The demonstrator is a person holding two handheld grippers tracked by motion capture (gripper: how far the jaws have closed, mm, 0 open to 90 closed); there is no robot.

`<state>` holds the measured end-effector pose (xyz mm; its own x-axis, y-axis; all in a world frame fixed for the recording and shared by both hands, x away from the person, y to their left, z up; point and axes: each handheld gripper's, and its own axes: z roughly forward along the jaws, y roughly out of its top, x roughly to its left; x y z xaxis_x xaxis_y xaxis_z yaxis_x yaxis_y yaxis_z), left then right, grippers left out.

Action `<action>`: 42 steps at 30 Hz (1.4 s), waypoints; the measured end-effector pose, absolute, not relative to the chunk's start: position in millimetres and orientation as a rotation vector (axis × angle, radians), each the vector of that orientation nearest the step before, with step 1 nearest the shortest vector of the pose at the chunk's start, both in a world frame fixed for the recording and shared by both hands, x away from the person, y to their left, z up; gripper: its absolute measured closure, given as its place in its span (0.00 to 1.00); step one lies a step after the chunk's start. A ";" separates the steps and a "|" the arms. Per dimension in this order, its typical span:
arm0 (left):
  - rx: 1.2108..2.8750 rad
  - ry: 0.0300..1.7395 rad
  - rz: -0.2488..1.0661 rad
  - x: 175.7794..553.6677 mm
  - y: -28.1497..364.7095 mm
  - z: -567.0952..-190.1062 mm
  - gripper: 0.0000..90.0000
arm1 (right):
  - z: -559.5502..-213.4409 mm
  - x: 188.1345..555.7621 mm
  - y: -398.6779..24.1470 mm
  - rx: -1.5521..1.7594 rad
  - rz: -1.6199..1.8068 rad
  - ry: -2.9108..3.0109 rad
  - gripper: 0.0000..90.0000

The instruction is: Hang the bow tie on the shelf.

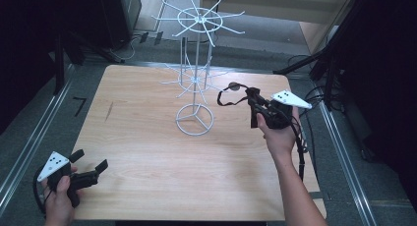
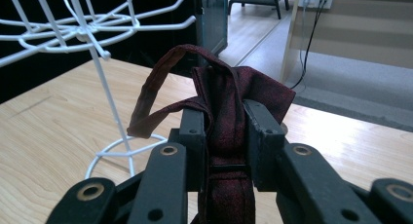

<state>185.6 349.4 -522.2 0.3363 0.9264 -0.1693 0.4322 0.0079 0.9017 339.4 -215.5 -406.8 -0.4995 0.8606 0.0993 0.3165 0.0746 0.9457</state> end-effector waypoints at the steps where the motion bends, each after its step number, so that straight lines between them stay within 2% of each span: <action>1: 1.598 1.258 0.618 185.6 349.4 -522.2 0.00 | -405.8 338.7 -214.7 1.161 1.436 1.858 0.81; 26: 1.600 1.257 0.617 185.6 349.6 -522.1 0.00 | -381.8 319.3 -178.7 1.063 1.517 1.878 0.81; 42: 1.597 1.254 0.615 185.7 349.7 -522.2 0.00 | -391.0 317.0 -155.3 1.016 1.459 1.909 0.81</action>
<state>185.7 349.7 -522.2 0.3399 0.9247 -0.1714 0.4307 0.0090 0.9025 317.0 -155.3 -391.0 -0.5789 0.8147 0.0338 0.2460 0.1351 0.9598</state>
